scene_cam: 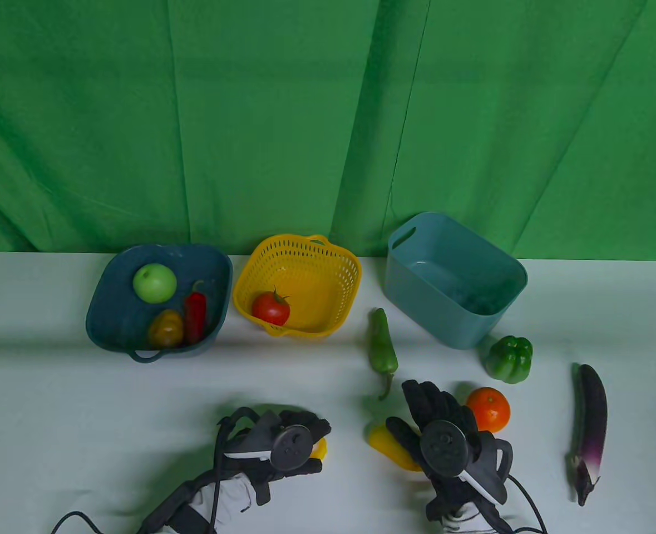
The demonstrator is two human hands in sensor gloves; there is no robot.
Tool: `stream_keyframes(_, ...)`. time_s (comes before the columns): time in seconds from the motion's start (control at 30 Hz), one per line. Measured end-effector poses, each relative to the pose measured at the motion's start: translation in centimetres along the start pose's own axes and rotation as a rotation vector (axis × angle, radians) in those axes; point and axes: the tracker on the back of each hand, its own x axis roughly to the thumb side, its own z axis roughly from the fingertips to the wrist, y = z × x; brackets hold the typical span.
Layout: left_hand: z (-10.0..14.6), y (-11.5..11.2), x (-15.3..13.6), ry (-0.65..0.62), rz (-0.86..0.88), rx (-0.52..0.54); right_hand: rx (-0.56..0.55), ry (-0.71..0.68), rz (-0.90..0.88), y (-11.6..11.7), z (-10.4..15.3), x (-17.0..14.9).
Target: Place 10 objects into 3 containers, with green background
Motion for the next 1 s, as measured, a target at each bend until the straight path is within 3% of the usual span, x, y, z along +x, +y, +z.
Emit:
stream_keyframes(0.67, -0.7, 0.5, -0.3, 0.03, 0.075, -0.012, 0.001, 0.001, -0.007, 0.0, 0.0, -0.1)
stream_keyframes(1.0, -0.7, 2.4, -0.5, 0.064, 0.074, 0.022, -0.013, -0.002, -0.025, -0.2, 0.0, -0.2)
